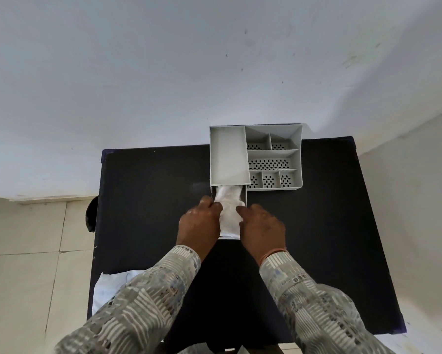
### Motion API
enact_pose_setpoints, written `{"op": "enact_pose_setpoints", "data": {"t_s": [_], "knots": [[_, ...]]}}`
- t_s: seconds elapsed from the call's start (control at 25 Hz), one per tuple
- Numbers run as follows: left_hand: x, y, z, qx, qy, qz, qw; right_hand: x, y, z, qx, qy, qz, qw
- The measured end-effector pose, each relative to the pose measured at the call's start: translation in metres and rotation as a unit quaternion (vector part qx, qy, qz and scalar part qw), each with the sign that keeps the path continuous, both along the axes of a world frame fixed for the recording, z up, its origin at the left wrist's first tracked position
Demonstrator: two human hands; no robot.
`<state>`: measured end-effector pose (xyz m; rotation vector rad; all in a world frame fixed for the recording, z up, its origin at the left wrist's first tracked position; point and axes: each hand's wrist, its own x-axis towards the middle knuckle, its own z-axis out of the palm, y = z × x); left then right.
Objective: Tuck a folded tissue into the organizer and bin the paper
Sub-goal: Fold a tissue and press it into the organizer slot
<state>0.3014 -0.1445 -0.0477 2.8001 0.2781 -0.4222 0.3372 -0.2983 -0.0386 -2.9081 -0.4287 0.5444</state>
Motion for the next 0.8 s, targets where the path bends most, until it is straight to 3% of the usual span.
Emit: {"op": "enact_pose_setpoints", "data": {"t_s": [0.2, 0.44, 0.64, 0.8], "knots": [[0.015, -0.002, -0.007, 0.067, 0.02, -0.094, 0.993, 0.011, 0.01, -0.014, -0.047, -0.029, 0.013, 0.998], [0.004, 0.004, -0.016, 0.048, -0.035, -0.133, 0.989, 0.005, 0.014, -0.006, 0.047, -0.087, 0.039, 0.994], [-0.005, 0.0, -0.021, 0.049, 0.024, -0.164, 0.985, 0.007, 0.023, -0.019, -0.033, 0.021, 0.107, 0.993], [-0.01, 0.003, -0.018, 0.032, 0.008, -0.169, 0.985, 0.014, 0.02, -0.019, -0.05, 0.033, 0.138, 0.989]]}}
